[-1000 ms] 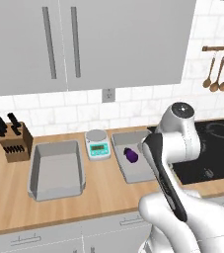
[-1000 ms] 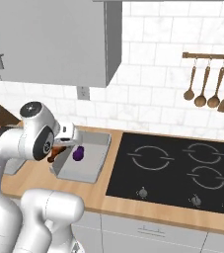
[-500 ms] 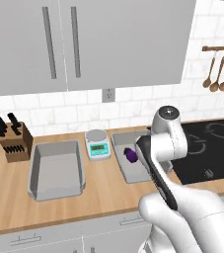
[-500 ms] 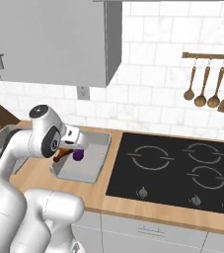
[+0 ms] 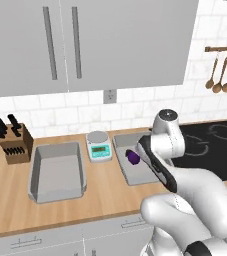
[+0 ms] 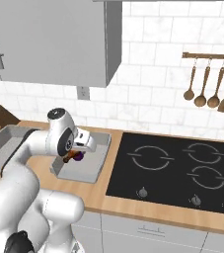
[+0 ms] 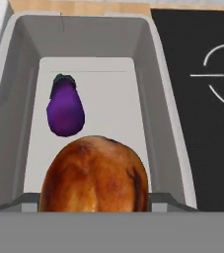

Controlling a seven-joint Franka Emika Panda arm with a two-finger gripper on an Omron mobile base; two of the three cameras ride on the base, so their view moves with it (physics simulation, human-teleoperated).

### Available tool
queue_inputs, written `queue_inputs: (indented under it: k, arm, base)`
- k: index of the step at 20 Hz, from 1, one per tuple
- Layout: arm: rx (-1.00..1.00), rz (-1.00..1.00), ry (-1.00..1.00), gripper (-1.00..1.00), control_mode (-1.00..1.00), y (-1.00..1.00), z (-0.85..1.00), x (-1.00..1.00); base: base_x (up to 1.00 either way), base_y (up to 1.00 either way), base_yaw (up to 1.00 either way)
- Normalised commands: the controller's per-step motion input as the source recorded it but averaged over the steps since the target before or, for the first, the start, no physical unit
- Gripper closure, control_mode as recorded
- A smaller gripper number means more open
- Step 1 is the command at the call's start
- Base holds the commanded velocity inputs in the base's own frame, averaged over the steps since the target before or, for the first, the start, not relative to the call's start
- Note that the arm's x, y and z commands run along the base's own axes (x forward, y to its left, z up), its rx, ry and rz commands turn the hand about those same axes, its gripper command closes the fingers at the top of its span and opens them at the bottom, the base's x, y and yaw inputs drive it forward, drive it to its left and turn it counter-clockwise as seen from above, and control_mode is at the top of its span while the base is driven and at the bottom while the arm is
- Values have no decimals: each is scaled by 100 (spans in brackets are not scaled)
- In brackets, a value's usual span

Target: Place one eggplant and one chicken drumstick in each tupperware on the nearby counter, to pack two identical lunches.

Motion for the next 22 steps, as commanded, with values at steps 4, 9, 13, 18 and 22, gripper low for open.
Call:
queue_inputs:
  k: [4, 9, 13, 18, 22]
  arm:
    - [0, 0, 18, 100, -100, 0, -44, 59]
    - [0, 0, 13, 100, -100, 0, -29, 57]
    - [0, 0, 2, 100, -100, 0, -18, 49]
    - [2, 4, 1, 100, -100, -17, -17, 33]
    - [6, 5, 0, 100, -100, -20, -26, 26]
  base:
    - [0, 0, 0]
    - [0, 0, 0]
    - [0, 0, 0]
    - [0, 0, 0]
    - [0, 0, 0]
